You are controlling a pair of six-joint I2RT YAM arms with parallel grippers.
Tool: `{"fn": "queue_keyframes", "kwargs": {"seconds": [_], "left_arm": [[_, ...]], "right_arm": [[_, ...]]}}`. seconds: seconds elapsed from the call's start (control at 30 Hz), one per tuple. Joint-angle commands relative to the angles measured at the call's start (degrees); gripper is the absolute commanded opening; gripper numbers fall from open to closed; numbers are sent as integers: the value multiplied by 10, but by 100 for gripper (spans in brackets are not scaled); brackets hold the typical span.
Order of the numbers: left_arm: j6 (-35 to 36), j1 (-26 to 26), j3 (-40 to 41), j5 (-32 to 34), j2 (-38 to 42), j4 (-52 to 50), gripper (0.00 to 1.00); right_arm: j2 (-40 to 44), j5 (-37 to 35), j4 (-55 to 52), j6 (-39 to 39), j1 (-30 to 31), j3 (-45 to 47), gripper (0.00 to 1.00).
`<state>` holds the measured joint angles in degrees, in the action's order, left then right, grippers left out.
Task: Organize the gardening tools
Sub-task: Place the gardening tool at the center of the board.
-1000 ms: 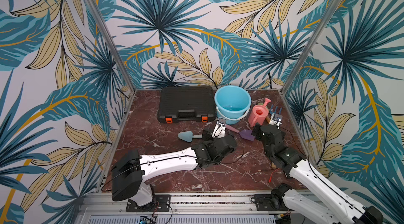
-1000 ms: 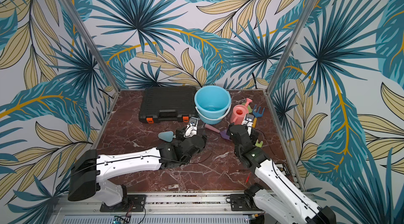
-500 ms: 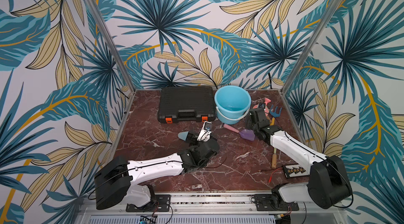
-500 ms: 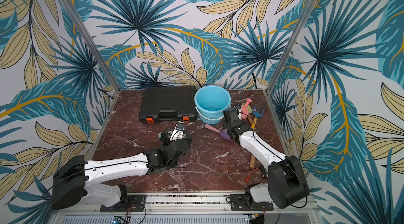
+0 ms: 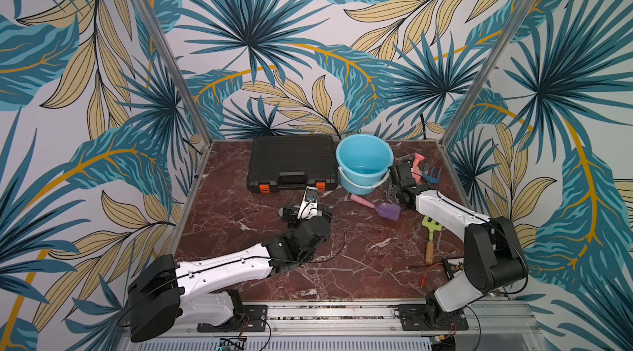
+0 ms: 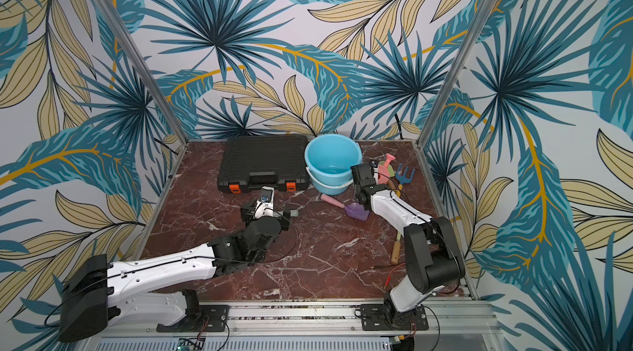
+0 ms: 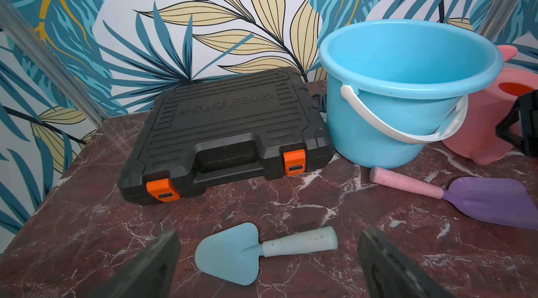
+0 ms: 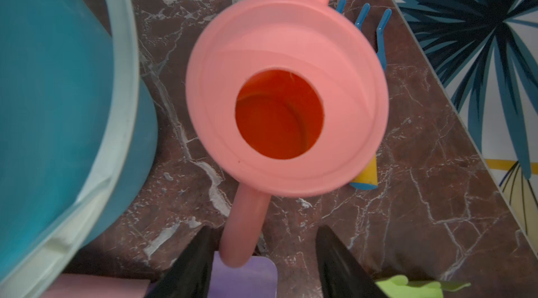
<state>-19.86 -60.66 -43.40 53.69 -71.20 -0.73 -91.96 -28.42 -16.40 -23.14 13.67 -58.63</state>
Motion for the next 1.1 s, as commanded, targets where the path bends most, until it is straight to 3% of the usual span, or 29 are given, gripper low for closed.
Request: {"fn": "queue_keyframes", "kwargs": {"seconds": [0.0, 0.13, 0.5, 0.83, 1.07], "left_arm": [[-6, 3, 4, -4, 13, 0, 100], [-9, 5, 4, -4, 21, -5, 100], [-23, 6, 15, -18, 41, -4, 100], [-25, 6, 15, -25, 39, -5, 100], [-24, 7, 14, -27, 38, -5, 100]], "right_arm": [[-4, -5, 3, 30, -1, -4, 51], [-9, -26, -3, 51, -3, -10, 35], [-36, 13, 23, 139, -11, -25, 20], [-49, 104, 100, 189, -59, -5, 21], [-77, 103, 94, 189, -83, -18, 23]]}}
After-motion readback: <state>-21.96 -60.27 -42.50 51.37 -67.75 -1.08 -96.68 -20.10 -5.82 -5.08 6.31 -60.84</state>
